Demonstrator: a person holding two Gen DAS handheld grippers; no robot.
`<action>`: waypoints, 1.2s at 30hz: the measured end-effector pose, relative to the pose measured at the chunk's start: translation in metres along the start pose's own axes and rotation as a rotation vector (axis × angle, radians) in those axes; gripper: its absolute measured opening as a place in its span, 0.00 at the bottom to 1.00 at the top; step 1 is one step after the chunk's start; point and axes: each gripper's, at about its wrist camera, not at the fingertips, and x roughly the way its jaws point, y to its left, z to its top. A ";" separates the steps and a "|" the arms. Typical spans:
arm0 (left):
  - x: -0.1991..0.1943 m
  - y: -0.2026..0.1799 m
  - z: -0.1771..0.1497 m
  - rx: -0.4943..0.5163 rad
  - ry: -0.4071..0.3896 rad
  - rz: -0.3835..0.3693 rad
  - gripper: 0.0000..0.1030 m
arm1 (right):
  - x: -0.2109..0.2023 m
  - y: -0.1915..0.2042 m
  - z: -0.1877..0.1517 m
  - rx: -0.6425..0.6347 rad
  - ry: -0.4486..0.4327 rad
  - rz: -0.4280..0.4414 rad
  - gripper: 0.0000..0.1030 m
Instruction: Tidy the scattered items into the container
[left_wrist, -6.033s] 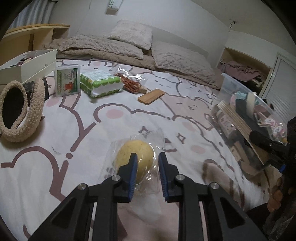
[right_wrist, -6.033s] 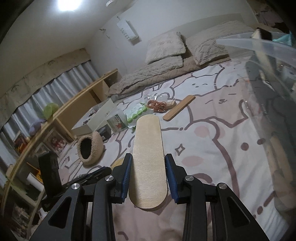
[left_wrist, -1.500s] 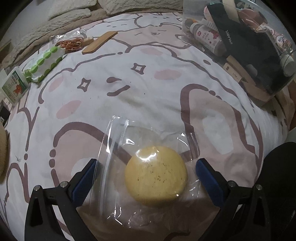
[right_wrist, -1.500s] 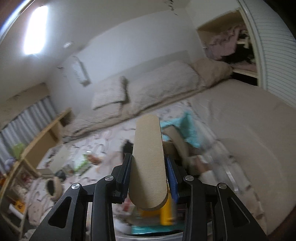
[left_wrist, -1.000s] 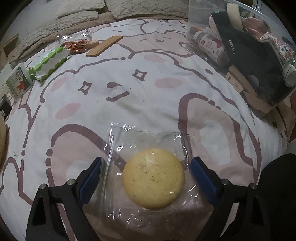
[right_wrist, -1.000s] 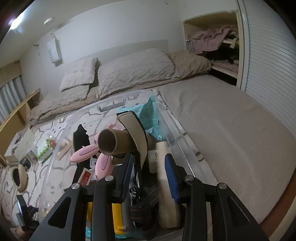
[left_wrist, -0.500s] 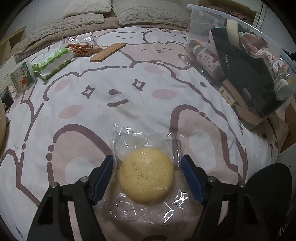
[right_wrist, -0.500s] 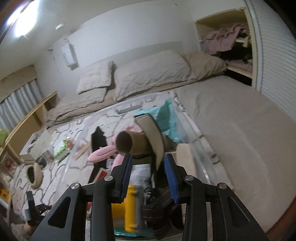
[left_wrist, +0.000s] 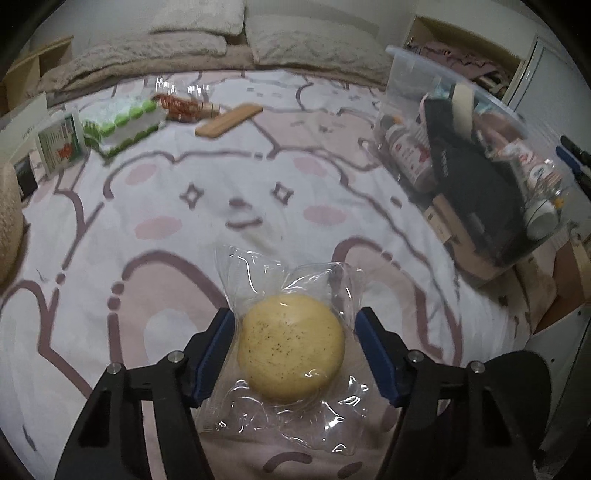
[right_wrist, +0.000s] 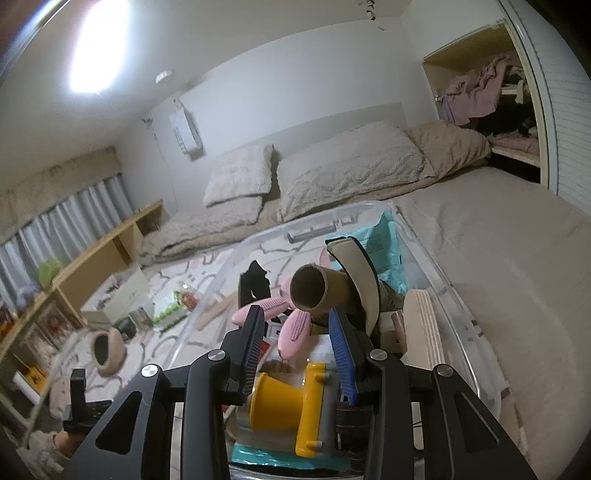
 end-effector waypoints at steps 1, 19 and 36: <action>-0.005 -0.003 0.004 0.003 -0.012 -0.005 0.66 | -0.001 -0.002 0.000 0.012 -0.007 0.008 0.35; -0.067 -0.105 0.132 0.175 -0.211 -0.212 0.66 | -0.003 -0.042 -0.001 0.217 -0.063 0.097 0.35; -0.026 -0.220 0.284 0.367 -0.242 -0.307 0.65 | 0.005 -0.047 -0.004 0.264 -0.056 0.173 0.35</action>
